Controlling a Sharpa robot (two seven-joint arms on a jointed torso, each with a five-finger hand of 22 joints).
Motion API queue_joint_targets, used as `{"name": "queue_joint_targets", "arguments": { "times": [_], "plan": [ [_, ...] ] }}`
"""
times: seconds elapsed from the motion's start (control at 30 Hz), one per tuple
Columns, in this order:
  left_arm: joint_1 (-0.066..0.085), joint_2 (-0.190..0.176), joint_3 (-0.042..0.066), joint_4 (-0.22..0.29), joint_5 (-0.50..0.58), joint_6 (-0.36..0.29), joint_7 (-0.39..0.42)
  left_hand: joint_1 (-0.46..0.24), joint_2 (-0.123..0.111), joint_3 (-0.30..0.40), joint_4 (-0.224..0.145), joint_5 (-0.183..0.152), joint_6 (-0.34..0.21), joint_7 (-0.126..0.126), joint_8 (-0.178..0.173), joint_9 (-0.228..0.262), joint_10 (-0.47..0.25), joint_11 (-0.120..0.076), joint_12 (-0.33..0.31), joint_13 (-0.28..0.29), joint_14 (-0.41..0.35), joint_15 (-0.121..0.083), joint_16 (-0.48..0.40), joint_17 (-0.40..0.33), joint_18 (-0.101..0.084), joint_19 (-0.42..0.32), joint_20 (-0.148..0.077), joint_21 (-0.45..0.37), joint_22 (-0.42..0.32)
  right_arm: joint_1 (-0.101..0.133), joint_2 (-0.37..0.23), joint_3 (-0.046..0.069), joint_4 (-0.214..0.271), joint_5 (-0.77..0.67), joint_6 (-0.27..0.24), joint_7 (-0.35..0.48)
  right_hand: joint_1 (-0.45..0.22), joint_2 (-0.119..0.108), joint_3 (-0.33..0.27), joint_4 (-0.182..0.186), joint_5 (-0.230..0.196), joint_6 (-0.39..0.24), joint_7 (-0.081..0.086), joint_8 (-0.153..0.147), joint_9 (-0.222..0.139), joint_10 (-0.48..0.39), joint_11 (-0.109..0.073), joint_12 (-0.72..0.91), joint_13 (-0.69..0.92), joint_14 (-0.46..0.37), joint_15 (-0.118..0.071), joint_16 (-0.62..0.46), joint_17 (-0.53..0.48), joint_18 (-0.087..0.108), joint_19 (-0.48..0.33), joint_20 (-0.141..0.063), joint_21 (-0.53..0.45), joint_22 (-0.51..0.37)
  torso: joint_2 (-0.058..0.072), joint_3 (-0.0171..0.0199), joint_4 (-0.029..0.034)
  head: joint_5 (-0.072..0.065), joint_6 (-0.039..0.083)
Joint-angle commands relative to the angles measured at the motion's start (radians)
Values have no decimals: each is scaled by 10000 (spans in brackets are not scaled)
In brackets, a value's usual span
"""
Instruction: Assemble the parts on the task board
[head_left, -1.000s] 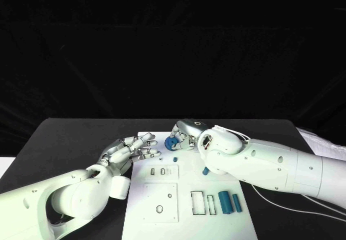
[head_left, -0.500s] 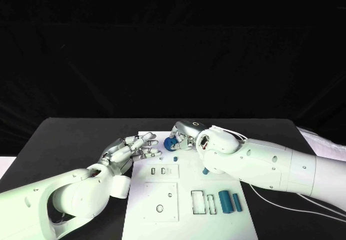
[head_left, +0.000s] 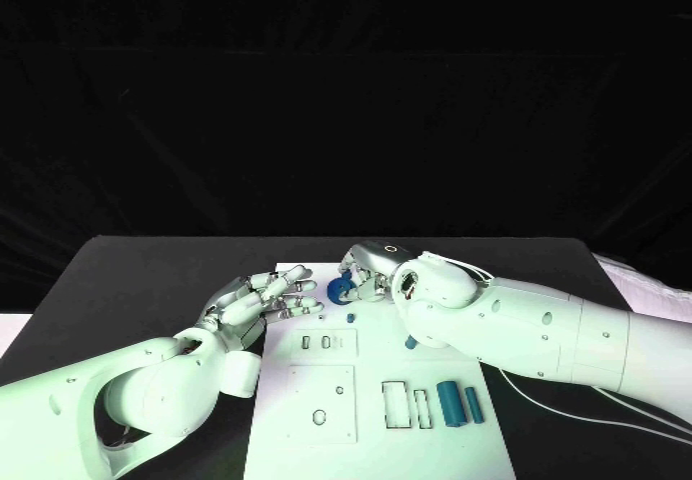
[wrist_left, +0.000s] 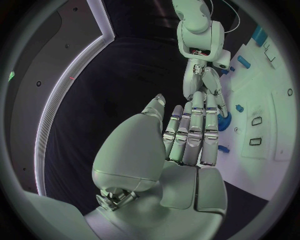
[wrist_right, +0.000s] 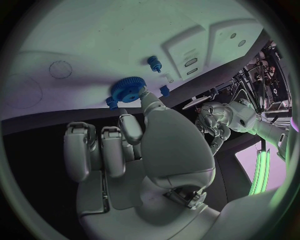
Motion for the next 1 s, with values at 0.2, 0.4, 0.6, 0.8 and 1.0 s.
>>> {"name": "queue_joint_targets", "arguments": {
  "times": [0.2,0.4,0.6,0.8,1.0],
  "plan": [
    [10,-2,8,16,-65,213,-10,79,40,4,-69,-64,-1,14,-22,-16,-34,54,28,-15,-38,23,58,12,105,65,6,-43,-11,-14,-84,-4,54,308,259,117,-177,221,-169,240,286,426,-124,156,78,116,-71,223,198,761,22,-25,1338,-52,17,35,7,561,3,-1,-6,17,-7],
    [10,1,8,14,-65,218,-17,79,40,4,-69,-64,-1,14,-22,-16,-34,54,28,-15,-38,23,58,12,105,65,6,-43,-11,-16,-156,-4,85,602,5,140,-266,351,-241,410,546,573,-160,152,74,191,-104,367,325,769,-9,-9,1374,-57,34,6,16,586,-5,-3,5,14,-14],
    [10,-35,8,-17,-66,208,-12,79,40,4,-69,-64,-1,14,-22,-16,-34,54,28,-15,-38,23,58,12,105,65,6,-43,-11,-22,-921,46,650,1258,-1413,864,-149,279,-296,375,680,516,-145,70,42,254,-99,500,443,779,-10,9,1415,-69,71,-5,39,637,-15,10,-40,1,2],
    [10,-97,8,-39,-67,207,-8,79,40,4,-69,-64,-1,14,-22,-16,-34,54,28,-15,-38,23,58,12,105,65,6,-43,-11,92,-2243,133,1484,2220,-1385,1982,-4,229,-324,310,586,487,-133,42,33,219,-89,454,416,777,0,6,1413,-65,54,0,30,619,-53,19,-125,-48,23],
    [10,-83,7,-116,-67,218,-2,84,40,7,-82,-63,-7,15,-25,-17,-43,56,25,-17,-47,24,59,18,105,64,7,-48,-14,238,-3409,154,1728,3232,-797,3526,505,309,-202,39,543,515,-117,45,34,102,-84,297,317,744,4,-56,1297,-26,-80,5,-49,452,-138,68,-273,-59,31]
  ]
}}
